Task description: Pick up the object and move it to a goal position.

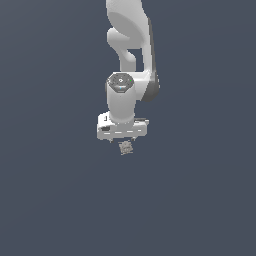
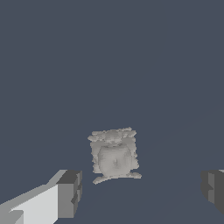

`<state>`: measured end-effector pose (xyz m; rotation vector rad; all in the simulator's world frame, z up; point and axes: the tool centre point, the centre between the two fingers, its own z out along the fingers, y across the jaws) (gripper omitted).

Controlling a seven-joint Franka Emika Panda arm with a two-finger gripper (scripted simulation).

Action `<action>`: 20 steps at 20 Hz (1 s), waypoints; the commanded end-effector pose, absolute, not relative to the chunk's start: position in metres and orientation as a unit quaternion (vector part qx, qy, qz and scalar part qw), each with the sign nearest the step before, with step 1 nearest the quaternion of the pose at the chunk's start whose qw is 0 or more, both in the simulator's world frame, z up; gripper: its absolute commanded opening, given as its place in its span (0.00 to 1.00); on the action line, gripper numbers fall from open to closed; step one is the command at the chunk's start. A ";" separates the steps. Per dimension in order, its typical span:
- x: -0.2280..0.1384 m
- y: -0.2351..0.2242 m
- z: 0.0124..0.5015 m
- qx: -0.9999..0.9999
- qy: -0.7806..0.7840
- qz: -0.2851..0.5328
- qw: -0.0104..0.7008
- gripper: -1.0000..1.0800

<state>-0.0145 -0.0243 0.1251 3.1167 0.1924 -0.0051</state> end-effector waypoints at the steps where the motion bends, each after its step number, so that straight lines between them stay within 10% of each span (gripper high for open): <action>1: -0.019 -0.019 0.112 0.997 0.083 -0.001 0.006 0.96; 20: -0.029 -0.011 0.070 0.993 0.119 0.000 0.000 0.96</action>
